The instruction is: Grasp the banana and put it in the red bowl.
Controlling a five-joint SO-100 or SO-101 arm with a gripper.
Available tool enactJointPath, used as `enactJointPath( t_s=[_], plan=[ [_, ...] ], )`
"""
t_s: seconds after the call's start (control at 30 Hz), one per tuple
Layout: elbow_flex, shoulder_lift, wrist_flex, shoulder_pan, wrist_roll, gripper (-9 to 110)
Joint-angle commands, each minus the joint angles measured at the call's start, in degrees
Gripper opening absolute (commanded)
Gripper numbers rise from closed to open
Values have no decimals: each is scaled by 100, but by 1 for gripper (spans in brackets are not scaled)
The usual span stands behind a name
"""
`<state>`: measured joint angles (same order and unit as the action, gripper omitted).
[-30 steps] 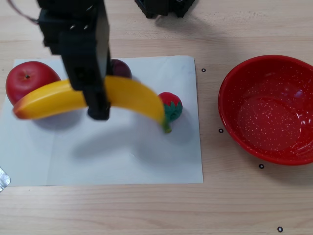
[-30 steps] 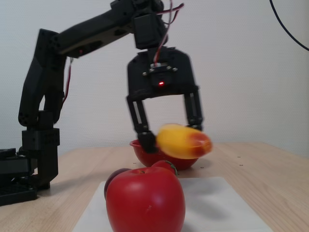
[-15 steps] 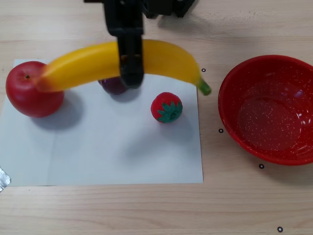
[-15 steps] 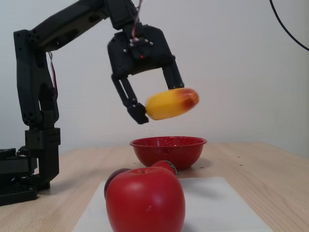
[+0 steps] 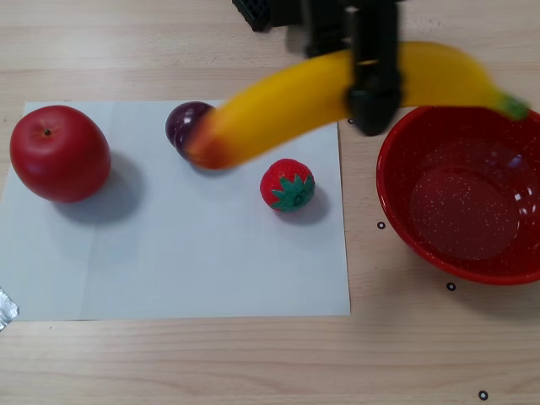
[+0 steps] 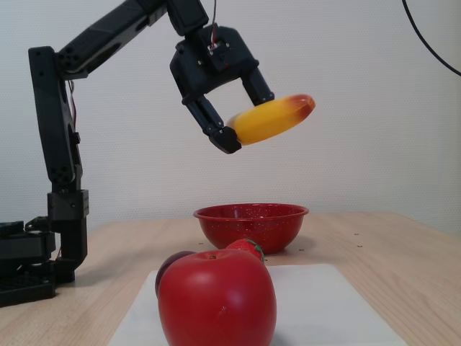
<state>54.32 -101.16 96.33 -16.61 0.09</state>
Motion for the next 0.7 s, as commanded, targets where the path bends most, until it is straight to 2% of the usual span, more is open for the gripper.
enactJointPath(
  t_s=[0.0, 0.3, 0.67],
  plan=[
    [-571, -686, -132, -308, -132, 0],
    [141, -624, -1204, -1371, -396, 0],
    [2030, -606, -3718, -1960, -141, 0]
  ],
)
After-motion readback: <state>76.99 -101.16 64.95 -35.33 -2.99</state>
